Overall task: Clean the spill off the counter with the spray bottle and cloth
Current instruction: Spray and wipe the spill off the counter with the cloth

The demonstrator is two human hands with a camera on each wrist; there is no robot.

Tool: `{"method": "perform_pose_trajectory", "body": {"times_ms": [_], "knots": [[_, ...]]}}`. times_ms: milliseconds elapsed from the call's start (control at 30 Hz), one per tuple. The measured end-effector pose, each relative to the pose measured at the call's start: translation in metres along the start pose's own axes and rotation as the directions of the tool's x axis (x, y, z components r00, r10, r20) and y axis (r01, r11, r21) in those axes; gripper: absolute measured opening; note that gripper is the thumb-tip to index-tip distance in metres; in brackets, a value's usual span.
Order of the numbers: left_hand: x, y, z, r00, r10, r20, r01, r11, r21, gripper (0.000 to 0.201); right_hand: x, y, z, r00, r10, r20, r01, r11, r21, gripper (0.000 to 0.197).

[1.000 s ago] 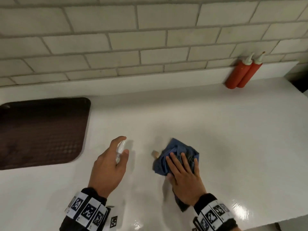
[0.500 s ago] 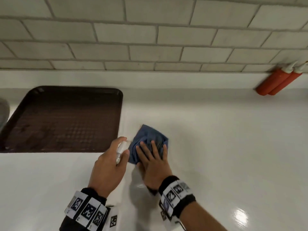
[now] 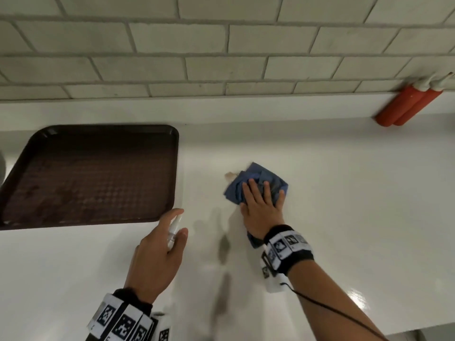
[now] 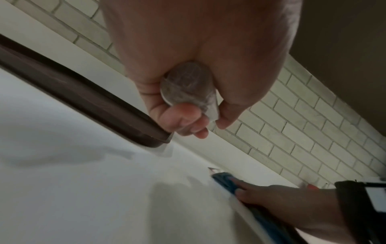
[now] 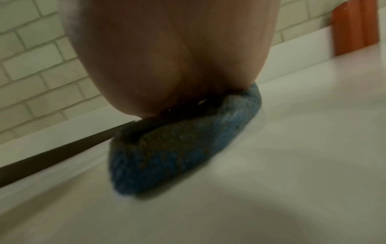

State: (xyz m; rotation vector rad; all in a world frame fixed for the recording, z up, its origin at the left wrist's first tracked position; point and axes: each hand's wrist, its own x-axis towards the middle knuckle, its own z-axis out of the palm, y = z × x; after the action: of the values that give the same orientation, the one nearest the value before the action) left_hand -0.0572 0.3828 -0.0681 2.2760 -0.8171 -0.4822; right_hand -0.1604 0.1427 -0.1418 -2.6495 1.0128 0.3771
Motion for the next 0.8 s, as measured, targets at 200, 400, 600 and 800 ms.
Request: {"method": "perform_pose_trajectory", "body": {"times_ms": [200, 400, 600, 800], "knots": [[0.009, 0.016, -0.007, 0.996, 0.028, -0.083, -0.028, 1.000, 0.000, 0.041, -0.072, -0.083, 0.039, 0.895, -0.443, -0.054, 0.442, 0.897, -0.023, 0.057], [-0.006, 0.047, 0.013, 1.000, 0.016, 0.000, -0.016, 1.000, 0.014, 0.041, -0.129, -0.017, 0.049, 0.900, -0.431, -0.070, 0.430, 0.902, -0.033, 0.051], [-0.014, 0.101, 0.069, 0.990, 0.098, 0.103, -0.100, 0.995, 0.015, 0.036, -0.108, 0.115, 0.020, 0.995, -0.037, -0.089, 0.039, 0.999, 0.019, 0.055], [-0.013, 0.170, 0.127, 0.969, 0.213, 0.122, -0.212, 0.977, -0.016, 0.036, -0.153, 0.220, 0.015, 0.971, 0.200, -0.128, -0.188, 0.977, 0.098, 0.062]]}}
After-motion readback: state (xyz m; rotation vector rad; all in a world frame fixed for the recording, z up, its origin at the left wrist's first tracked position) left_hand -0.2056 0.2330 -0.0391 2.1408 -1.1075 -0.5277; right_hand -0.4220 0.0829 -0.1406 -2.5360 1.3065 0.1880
